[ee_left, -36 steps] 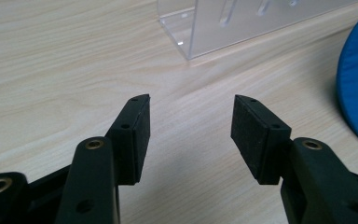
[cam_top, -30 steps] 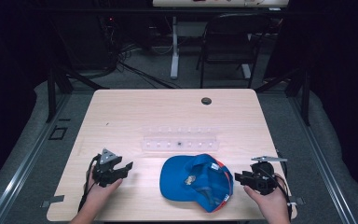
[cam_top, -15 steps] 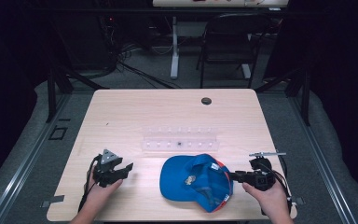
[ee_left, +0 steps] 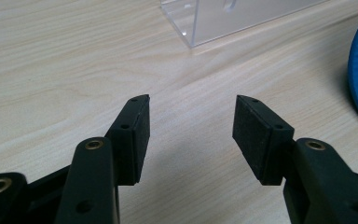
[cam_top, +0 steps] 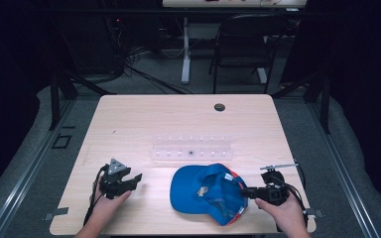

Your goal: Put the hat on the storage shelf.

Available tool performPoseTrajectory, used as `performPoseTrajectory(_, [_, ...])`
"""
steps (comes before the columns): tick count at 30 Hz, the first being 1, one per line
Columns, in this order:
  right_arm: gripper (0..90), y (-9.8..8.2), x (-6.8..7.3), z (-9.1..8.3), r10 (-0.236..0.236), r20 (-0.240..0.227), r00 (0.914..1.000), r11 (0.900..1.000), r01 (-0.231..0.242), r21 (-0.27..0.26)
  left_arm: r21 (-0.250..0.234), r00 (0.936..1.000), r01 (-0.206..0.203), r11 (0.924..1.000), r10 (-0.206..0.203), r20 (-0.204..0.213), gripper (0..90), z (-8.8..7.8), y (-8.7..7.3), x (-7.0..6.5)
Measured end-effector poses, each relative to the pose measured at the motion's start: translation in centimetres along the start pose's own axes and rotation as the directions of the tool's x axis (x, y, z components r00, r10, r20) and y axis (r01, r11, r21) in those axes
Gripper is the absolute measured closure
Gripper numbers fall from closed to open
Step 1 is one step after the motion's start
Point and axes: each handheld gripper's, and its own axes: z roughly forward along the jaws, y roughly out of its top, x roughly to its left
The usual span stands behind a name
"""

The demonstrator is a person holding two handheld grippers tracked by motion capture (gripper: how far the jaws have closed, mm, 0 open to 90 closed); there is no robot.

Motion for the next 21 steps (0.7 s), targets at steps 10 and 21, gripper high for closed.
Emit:
performPoseTrajectory(10, [64.3,-0.4,-0.3,1.3,0.022,-0.02,0.9996,0.999,-0.021,0.041,0.004,1.0,-0.001,1.0,0.001,0.0,47.1,0.1,0.0,0.0])
performPoseTrajectory(21, [65.6,-0.2,-0.1,1.1,0.044,-0.081,0.9958,0.998,-0.04,0.051,0.003,1.0,-0.001,1.0,0.001,0.0,47.1,0.1,0.0,0.0])
